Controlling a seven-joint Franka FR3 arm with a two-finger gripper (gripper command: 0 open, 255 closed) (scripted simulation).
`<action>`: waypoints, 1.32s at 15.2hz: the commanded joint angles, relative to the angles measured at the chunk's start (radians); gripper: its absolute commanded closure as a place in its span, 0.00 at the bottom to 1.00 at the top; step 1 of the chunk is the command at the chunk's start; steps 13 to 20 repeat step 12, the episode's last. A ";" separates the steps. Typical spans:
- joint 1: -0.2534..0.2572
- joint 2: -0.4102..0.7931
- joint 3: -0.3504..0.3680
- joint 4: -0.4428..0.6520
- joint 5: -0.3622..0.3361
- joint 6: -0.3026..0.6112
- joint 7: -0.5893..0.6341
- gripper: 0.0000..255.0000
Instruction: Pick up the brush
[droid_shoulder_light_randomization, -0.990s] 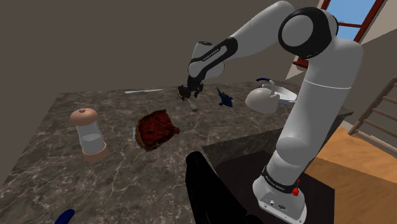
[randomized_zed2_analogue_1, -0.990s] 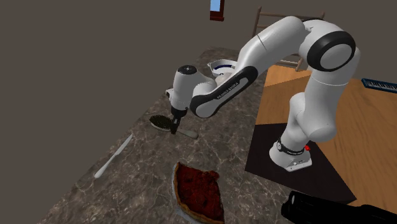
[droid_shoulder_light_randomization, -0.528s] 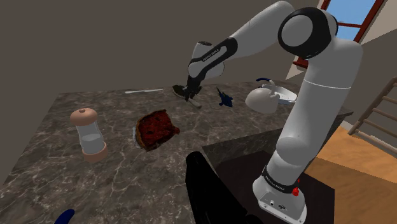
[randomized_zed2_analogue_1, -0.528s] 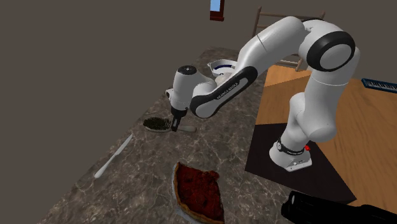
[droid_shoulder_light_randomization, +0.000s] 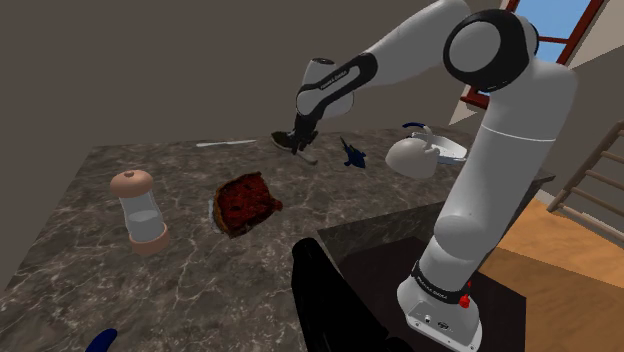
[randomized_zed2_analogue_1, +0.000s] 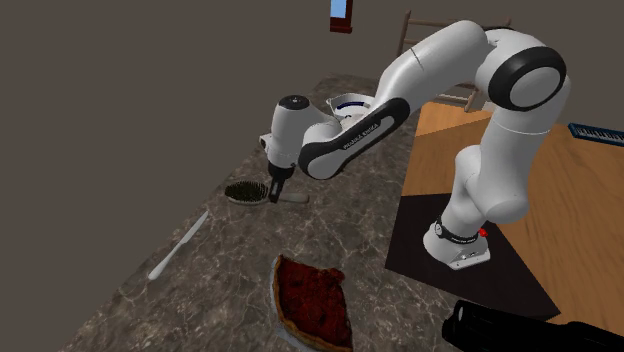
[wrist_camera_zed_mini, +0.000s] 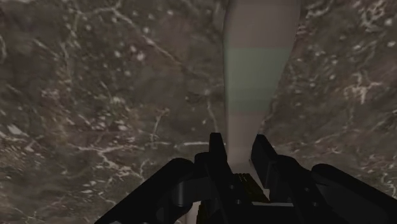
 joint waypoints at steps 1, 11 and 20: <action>0.000 -0.016 0.000 0.011 -0.001 -0.027 0.000 1.00; 0.001 -0.074 0.000 0.071 -0.002 -0.145 0.001 1.00; 0.001 -0.074 0.000 0.071 -0.002 -0.145 0.001 1.00</action>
